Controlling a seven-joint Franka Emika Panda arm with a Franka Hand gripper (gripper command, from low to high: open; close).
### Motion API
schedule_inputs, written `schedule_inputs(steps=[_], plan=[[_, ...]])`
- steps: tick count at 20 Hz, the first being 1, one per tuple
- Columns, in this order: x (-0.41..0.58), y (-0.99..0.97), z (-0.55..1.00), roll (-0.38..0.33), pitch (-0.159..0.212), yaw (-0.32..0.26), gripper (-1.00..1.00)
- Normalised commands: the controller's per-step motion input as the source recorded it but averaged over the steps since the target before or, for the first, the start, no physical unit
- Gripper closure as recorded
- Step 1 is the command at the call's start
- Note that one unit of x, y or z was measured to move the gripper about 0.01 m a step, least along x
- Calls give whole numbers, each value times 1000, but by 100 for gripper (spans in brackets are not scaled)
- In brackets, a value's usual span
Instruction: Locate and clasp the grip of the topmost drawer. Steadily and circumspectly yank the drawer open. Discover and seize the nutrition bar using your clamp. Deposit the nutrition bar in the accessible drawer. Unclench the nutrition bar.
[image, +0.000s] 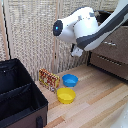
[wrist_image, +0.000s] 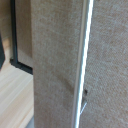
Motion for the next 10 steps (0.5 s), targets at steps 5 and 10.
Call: schedule_inputs(steps=[5,10], plan=[[242,331,194,282,20,-171,-100],[319,508,286,256,0,-107,-100]])
